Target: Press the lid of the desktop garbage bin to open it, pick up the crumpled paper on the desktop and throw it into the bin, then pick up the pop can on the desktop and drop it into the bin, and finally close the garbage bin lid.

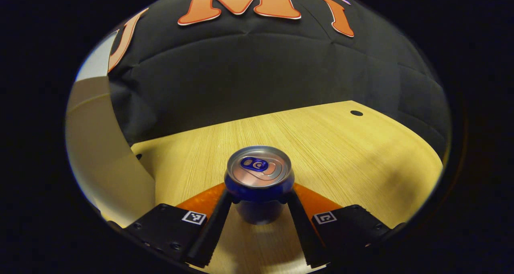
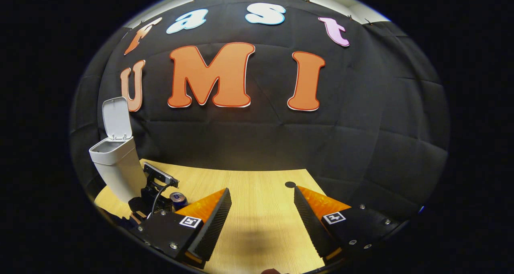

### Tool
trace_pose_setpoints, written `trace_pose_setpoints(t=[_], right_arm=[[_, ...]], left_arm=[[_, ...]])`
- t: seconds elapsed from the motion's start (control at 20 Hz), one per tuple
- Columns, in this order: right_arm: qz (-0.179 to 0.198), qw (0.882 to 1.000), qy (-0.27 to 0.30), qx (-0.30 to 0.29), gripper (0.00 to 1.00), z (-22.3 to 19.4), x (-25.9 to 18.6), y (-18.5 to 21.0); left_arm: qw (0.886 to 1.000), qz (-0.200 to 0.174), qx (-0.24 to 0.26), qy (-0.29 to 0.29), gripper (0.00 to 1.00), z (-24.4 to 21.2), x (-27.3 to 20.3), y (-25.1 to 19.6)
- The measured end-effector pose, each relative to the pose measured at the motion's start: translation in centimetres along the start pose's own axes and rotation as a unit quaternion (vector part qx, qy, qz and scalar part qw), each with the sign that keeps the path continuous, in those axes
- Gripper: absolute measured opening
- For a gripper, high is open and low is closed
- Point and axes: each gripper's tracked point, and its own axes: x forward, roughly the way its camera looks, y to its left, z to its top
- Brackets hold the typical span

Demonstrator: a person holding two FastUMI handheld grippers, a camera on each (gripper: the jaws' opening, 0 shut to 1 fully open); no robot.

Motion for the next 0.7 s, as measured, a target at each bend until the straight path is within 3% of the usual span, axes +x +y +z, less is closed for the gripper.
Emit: trace_pose_setpoints(t=[0.35, 0.55, 0.7], right_arm=[[0.052, 0.998, -0.012, 0.027, 0.94, 0.6, 2.0, 5.0], [0.088, 0.995, -0.014, 0.040, 0.94, 0.6, 2.6, 8.4], [0.107, 0.993, -0.018, 0.046, 0.94, 0.9, 2.7, 10.5]], left_arm=[[0.990, 0.014, -0.035, -0.135, 0.78, 12.2, -11.5, 4.9], [0.978, 0.067, -0.087, -0.179, 0.78, 18.6, -20.5, 13.9], [0.968, 0.112, -0.119, -0.190, 0.78, 21.9, -23.2, 21.9]])
